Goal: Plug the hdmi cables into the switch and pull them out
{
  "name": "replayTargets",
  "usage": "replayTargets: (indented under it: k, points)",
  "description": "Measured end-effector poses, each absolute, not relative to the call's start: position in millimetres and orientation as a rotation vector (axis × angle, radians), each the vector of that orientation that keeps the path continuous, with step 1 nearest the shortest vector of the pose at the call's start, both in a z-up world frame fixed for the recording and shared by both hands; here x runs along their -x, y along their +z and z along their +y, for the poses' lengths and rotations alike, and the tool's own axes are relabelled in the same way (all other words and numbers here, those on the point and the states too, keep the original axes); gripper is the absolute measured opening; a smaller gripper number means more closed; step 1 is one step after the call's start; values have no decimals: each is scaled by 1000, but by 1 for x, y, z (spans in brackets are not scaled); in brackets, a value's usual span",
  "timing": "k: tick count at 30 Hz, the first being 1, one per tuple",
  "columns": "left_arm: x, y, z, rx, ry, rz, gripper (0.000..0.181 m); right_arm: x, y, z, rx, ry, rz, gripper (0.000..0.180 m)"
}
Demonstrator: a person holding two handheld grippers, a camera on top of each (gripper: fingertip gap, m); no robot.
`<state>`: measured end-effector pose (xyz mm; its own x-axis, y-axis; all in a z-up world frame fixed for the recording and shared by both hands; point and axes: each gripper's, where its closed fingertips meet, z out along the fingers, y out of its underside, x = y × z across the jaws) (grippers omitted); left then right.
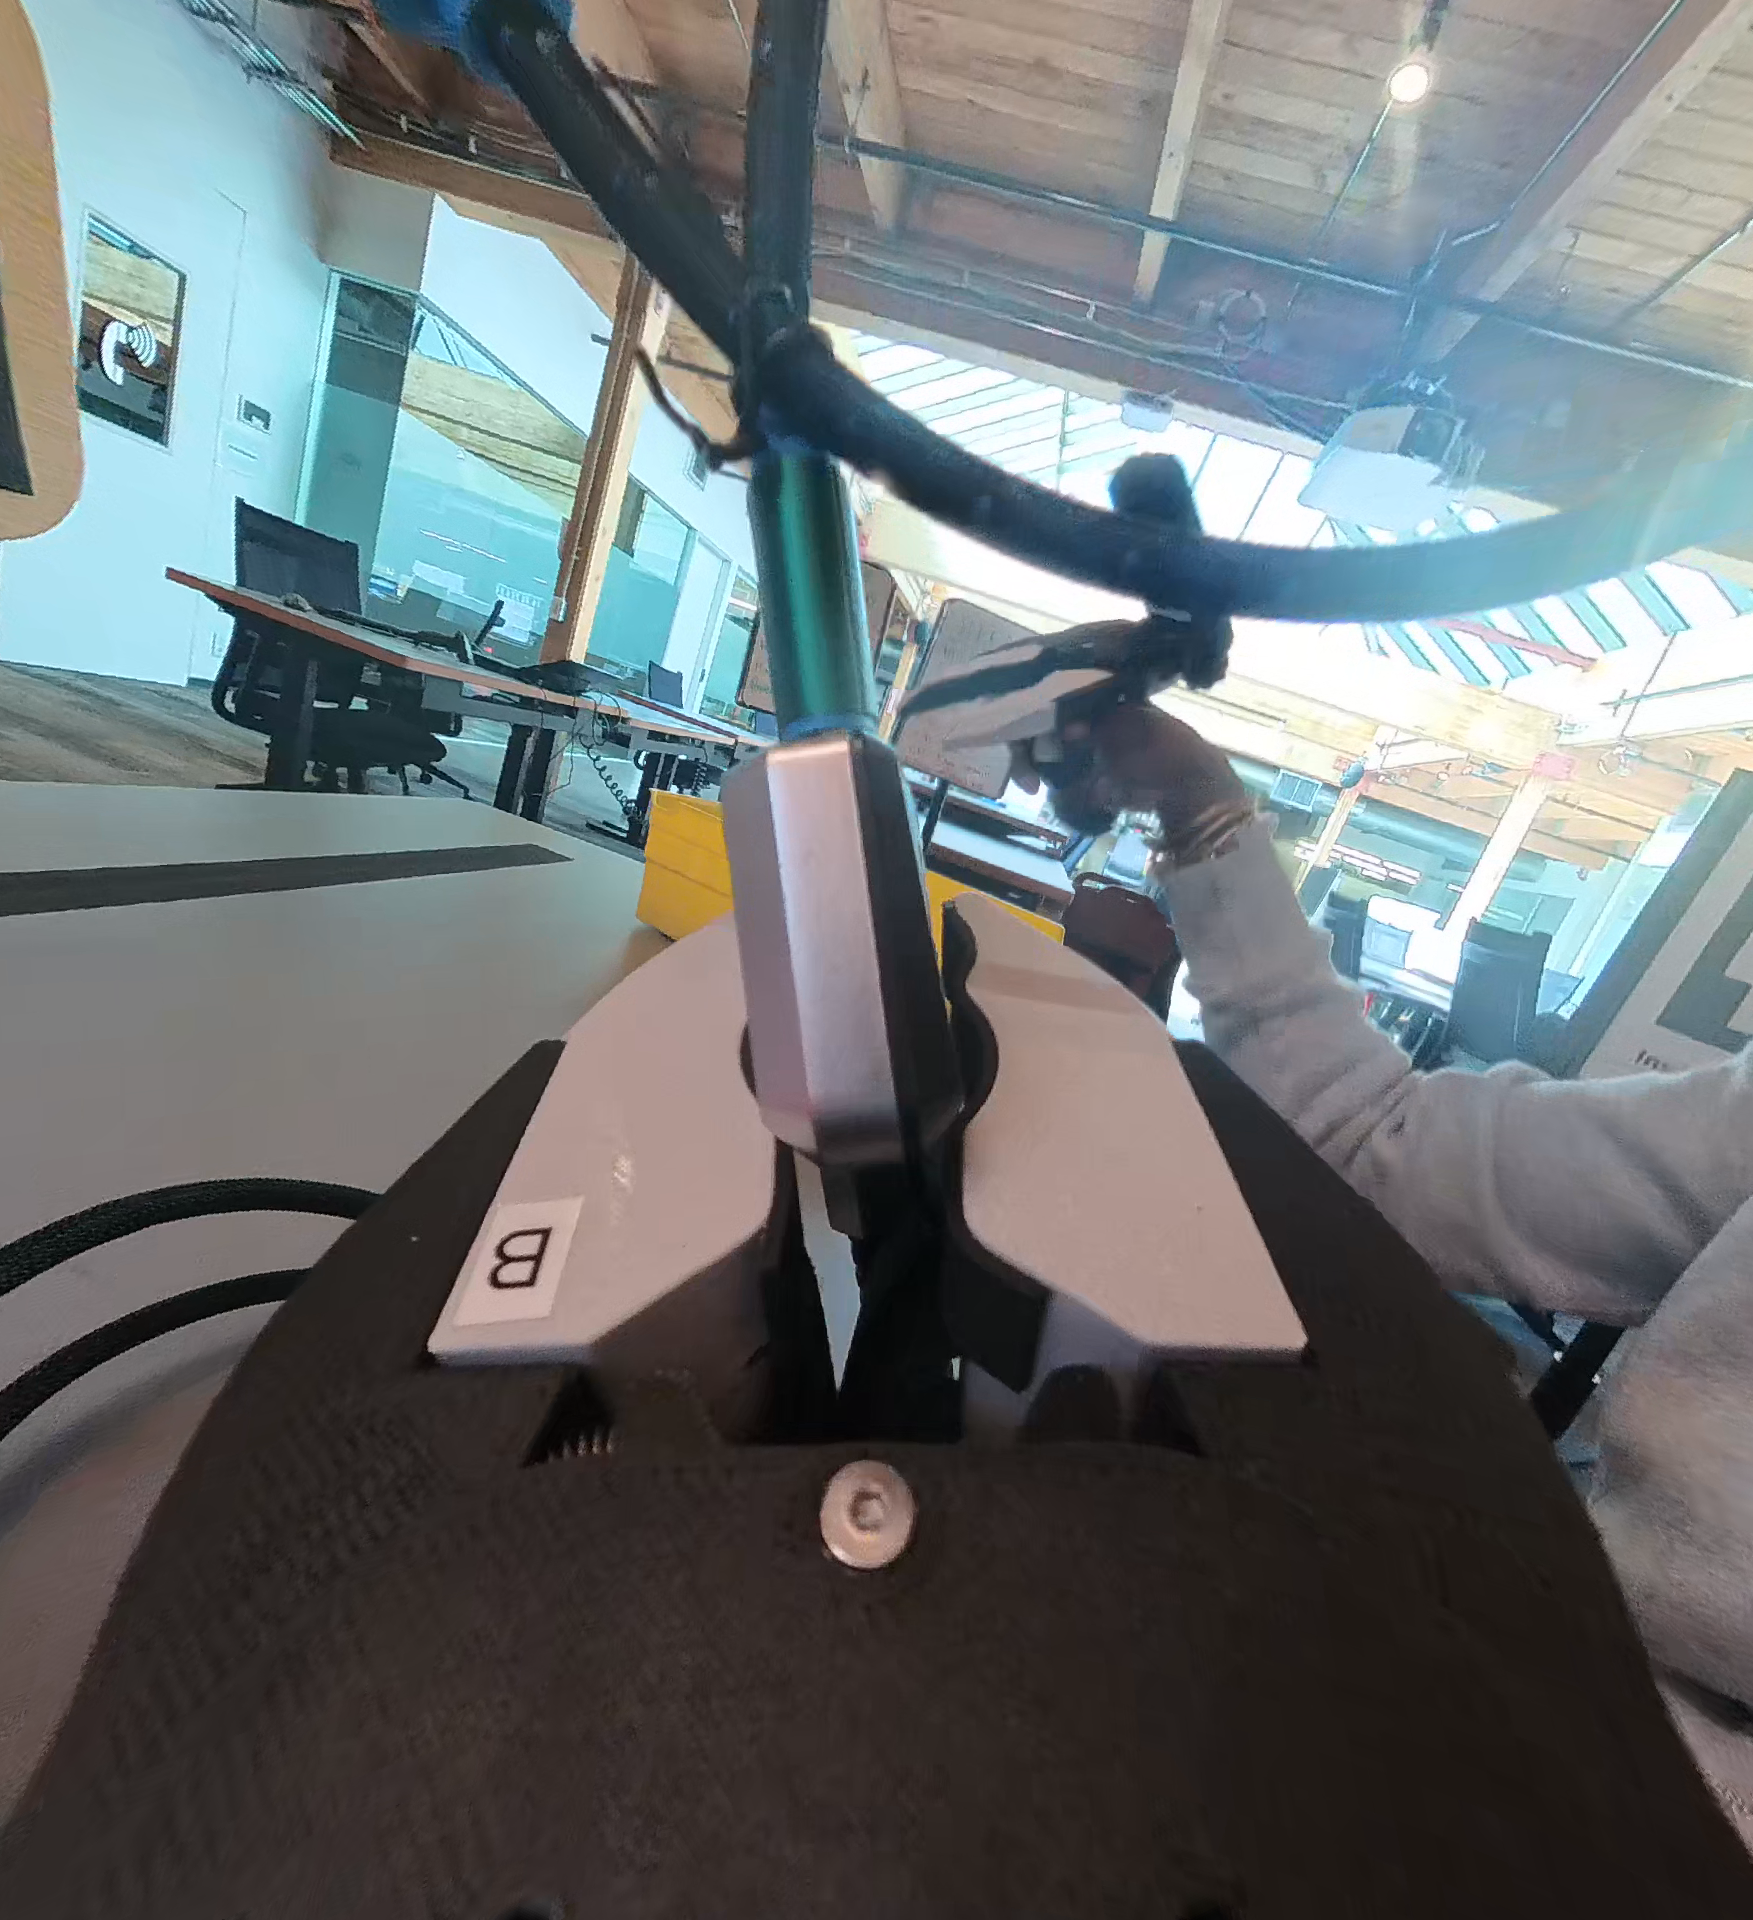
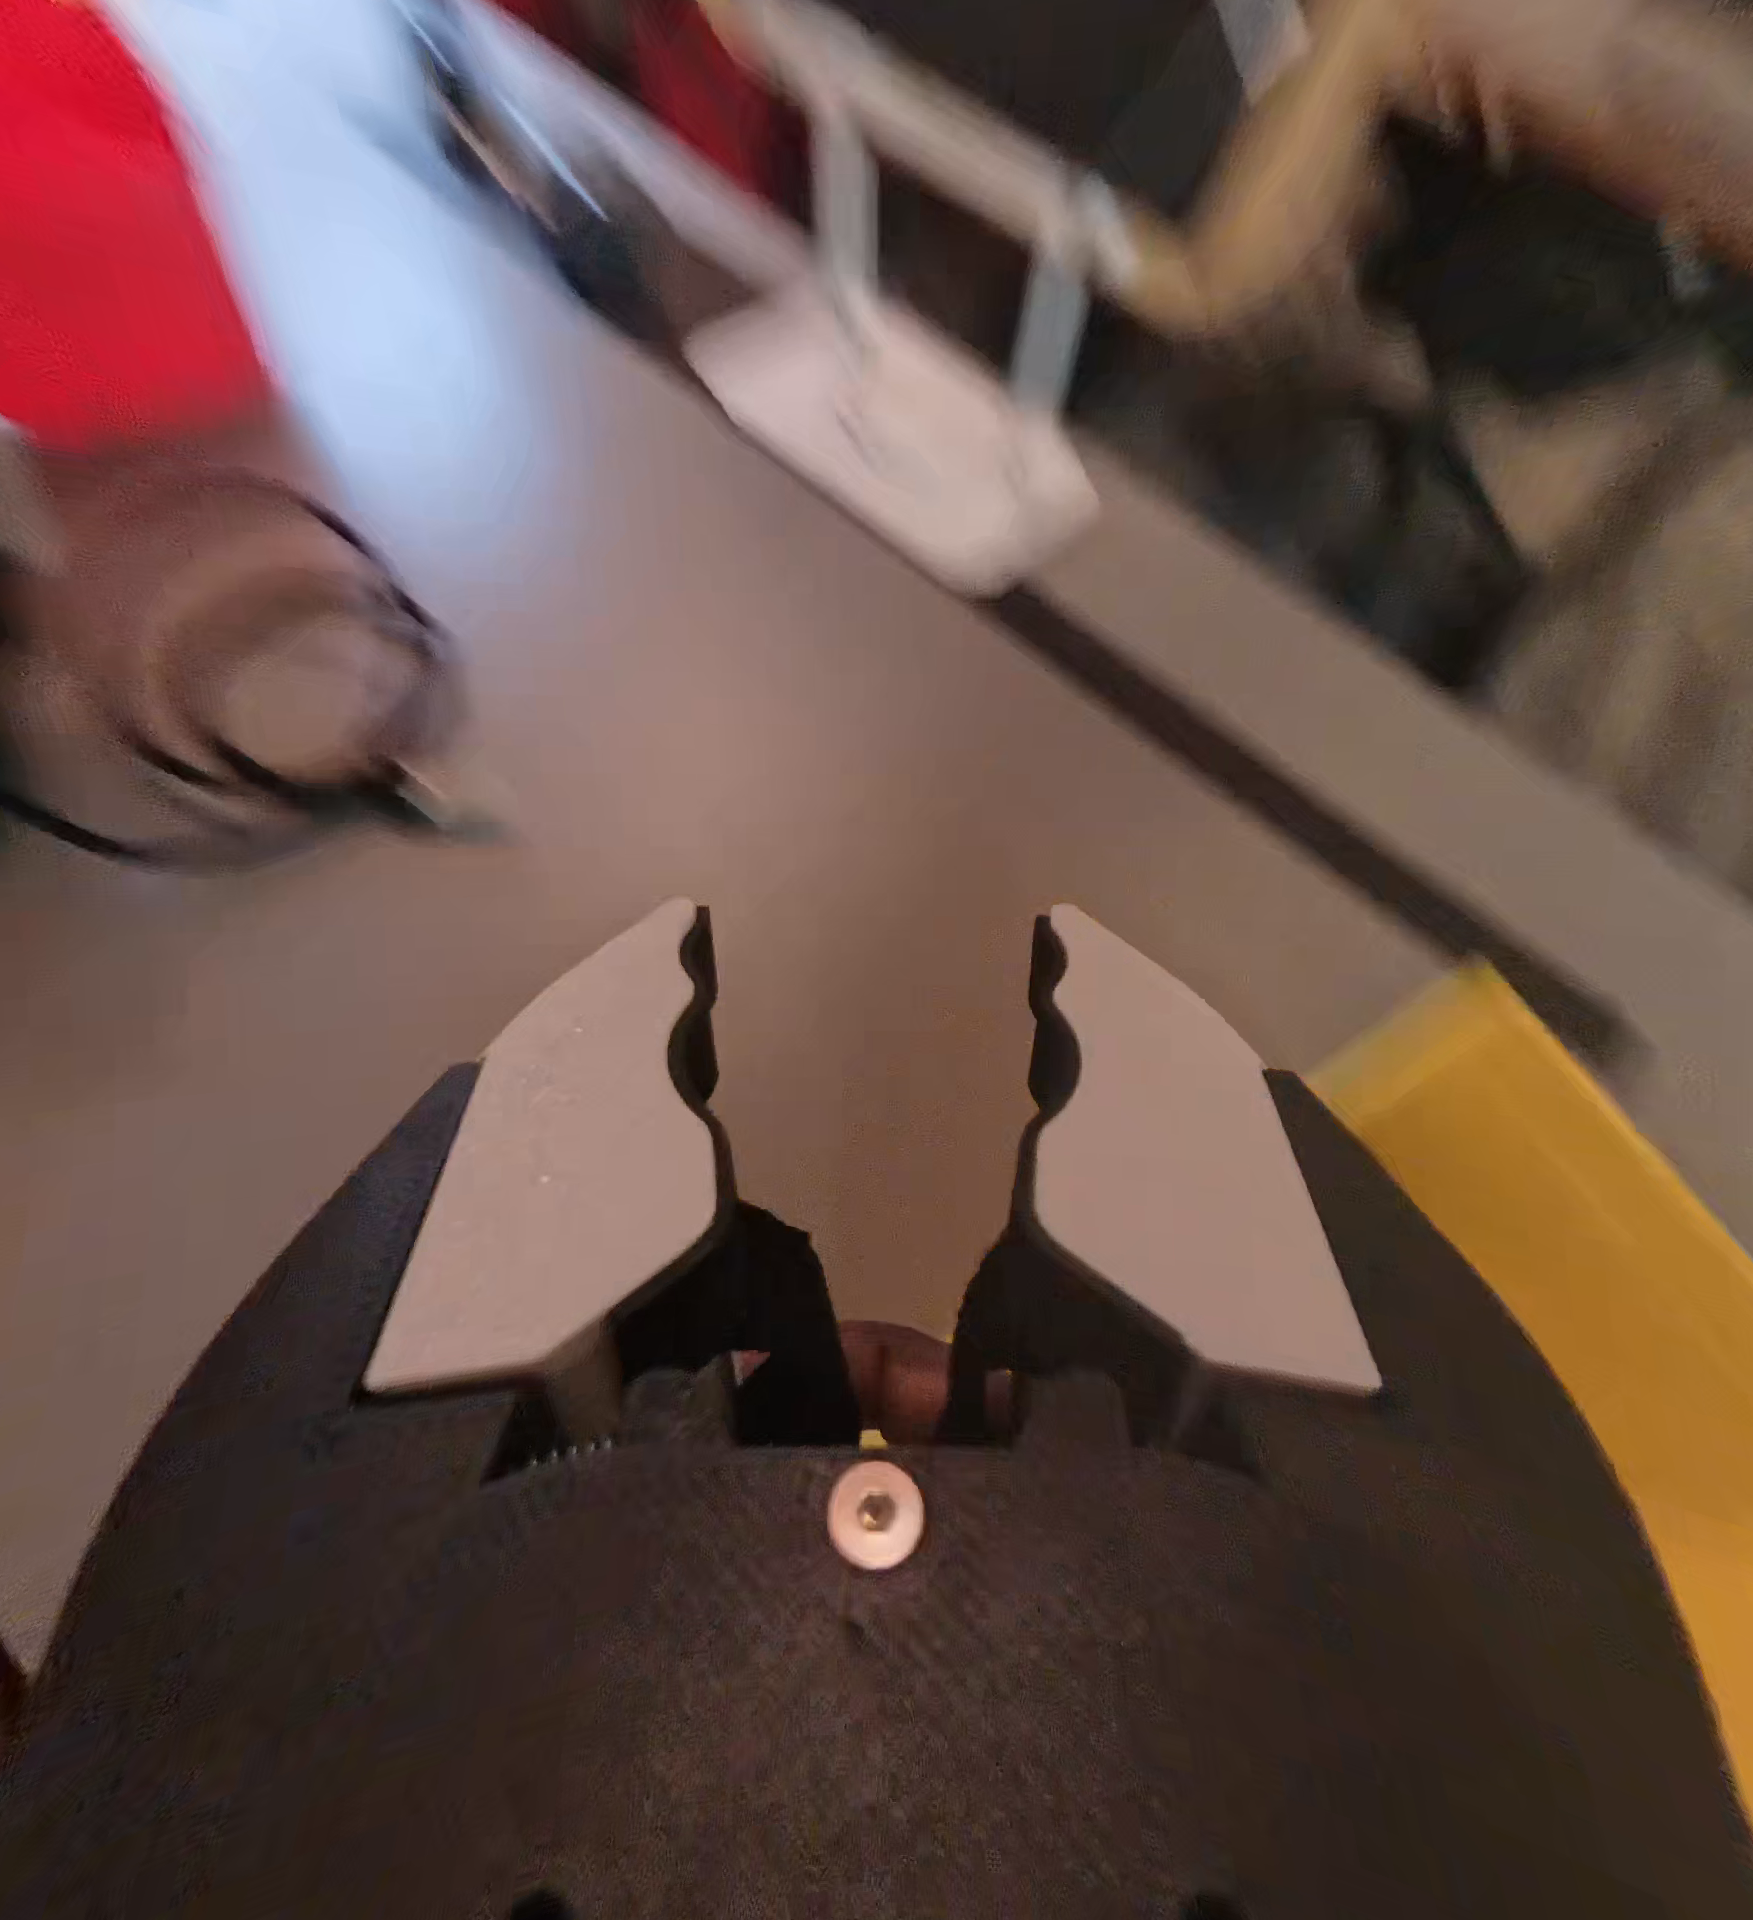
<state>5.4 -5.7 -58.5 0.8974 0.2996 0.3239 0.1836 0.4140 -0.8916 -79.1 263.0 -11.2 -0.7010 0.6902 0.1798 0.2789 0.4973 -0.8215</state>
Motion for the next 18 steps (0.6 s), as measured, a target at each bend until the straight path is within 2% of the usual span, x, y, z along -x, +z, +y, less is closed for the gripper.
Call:
replayTargets:
  k: [1,3,6,10,12,14,16,18]
  points:
    - [-4,-58,-7,1146,66,-490,24,69,2,224,653,1339,-2208,57]
    - [-3,-59,-10,1135,27,-518,24,44,12,156,435,1701,-2158,55]
    - [-2,-63,-9,1145,-25,-541,24,8,-2,72,288,2098,-2272,64]
    - [-10,-72,4,1239,-87,-514,24,0,-12,13,359,2636,-2266,51]
    - [-13,-78,11,1293,-100,-514,23,13,-24,8,570,2723,-2270,66]
    - [-15,-81,15,1314,-110,-508,23,30,-50,12,767,2569,-2376,84]
    - [-15,-82,16,1319,-117,-511,23,34,-63,18,795,2530,-2402,79]
    - [-16,-84,16,1324,-140,-518,23,29,-57,20,761,2646,-2332,66]
